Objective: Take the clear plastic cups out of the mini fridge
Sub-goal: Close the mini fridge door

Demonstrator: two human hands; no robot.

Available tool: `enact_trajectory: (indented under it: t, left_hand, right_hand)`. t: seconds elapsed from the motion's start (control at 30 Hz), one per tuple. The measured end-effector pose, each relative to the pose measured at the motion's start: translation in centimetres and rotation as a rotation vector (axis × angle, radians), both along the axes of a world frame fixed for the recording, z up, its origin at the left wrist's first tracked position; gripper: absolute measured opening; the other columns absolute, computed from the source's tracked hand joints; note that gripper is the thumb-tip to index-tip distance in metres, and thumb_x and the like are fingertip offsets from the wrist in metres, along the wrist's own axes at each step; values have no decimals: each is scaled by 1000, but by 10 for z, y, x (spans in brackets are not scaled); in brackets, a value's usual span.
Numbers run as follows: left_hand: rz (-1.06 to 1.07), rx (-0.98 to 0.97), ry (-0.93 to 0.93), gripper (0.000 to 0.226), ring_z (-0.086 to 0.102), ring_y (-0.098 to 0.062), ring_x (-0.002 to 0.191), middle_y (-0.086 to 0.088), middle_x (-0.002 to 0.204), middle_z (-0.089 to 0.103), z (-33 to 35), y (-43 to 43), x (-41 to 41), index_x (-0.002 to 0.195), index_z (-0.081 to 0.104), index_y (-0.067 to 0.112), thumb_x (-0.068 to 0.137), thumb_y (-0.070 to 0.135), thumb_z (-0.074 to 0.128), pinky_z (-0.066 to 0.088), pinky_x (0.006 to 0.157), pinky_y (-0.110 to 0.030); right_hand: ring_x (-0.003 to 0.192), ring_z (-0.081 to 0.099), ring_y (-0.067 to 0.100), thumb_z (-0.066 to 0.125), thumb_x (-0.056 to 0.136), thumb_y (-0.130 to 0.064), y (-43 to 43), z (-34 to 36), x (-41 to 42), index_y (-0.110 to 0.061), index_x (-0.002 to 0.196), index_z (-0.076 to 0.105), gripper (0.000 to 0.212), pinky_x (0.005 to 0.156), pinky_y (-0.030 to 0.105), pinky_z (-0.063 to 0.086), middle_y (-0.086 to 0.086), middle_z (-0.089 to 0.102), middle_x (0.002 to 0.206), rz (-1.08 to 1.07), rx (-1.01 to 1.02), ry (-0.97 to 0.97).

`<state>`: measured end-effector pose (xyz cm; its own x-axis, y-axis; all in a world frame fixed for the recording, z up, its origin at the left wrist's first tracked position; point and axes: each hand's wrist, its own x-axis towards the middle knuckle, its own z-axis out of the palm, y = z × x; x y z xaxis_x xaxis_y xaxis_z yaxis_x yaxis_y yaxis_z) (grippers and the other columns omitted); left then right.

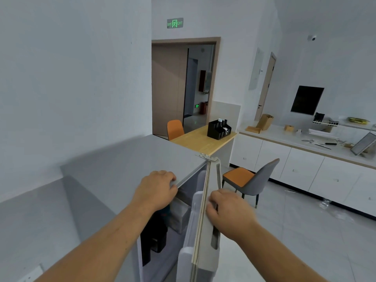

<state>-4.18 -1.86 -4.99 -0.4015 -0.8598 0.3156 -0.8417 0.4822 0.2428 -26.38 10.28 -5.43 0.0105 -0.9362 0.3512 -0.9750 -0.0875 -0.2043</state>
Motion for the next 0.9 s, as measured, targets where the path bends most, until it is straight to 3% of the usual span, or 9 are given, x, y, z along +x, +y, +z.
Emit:
enact_trajectory:
  t: [0.63, 0.9]
  left_hand:
    - [-7, 14, 18, 41, 56, -20, 117, 5, 130, 66, -5, -8, 2, 127, 64, 30, 93, 47, 48, 48, 98, -42]
    - [-11, 12, 32, 39, 54, -20, 121, 6, 132, 65, -5, -10, 2, 128, 63, 31, 94, 46, 50, 45, 101, -42]
  right_hand:
    - [92, 53, 10, 31, 95, -62, -35, -4, 50, -28, 108, 63, 48, 75, 30, 53, -7, 53, 102, 36, 18, 17]
    - [89, 50, 10, 31, 96, -64, -45, -8, 60, -29, 100, 61, 46, 75, 30, 52, -8, 49, 94, 24, -6, 43]
